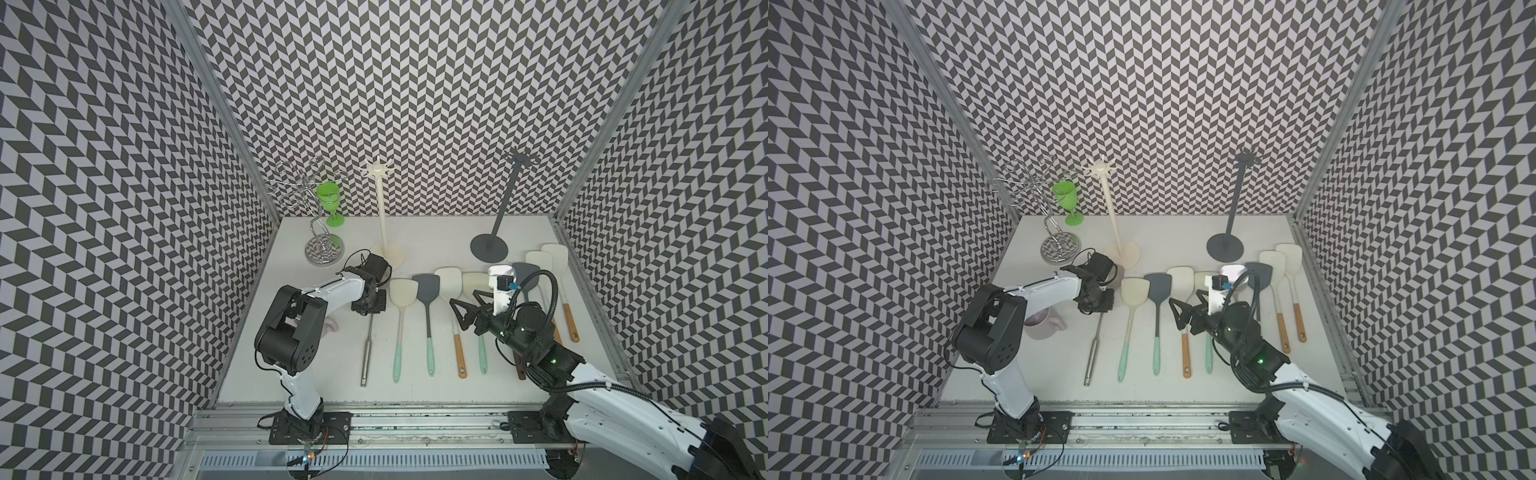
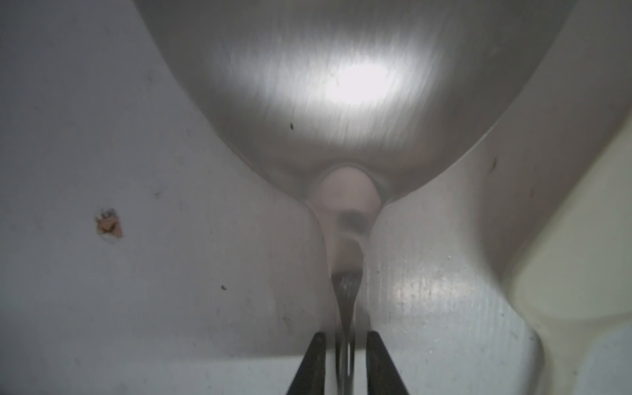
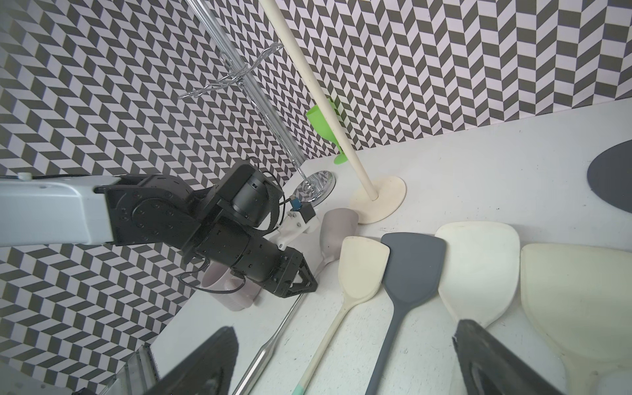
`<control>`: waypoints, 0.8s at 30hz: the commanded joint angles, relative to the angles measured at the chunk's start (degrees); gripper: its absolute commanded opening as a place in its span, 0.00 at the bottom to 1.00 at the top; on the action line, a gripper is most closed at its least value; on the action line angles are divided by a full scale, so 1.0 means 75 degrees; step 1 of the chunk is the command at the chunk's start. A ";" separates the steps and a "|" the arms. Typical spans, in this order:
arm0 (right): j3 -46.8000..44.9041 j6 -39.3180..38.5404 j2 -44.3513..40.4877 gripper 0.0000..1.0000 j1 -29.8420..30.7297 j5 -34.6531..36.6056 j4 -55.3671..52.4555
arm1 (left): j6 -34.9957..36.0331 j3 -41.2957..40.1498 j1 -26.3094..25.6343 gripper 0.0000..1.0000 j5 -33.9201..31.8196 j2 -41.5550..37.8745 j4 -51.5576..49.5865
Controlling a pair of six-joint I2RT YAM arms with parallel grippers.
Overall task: Take the spatula off the kitchen utensil rack
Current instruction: Place the spatula at the center of the board.
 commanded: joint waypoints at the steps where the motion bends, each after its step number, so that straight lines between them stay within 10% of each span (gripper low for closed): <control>1: -0.0041 -0.0068 -0.0120 1.00 -0.0041 -0.0076 0.0282 | 0.0000 0.0192 -0.0036 0.28 0.0013 -0.0177 0.0034; 24: 0.1175 -0.1312 -0.1226 1.00 -0.0030 0.0031 -0.1110 | -0.0723 -0.0069 -0.0280 0.83 0.0240 -0.4496 0.1062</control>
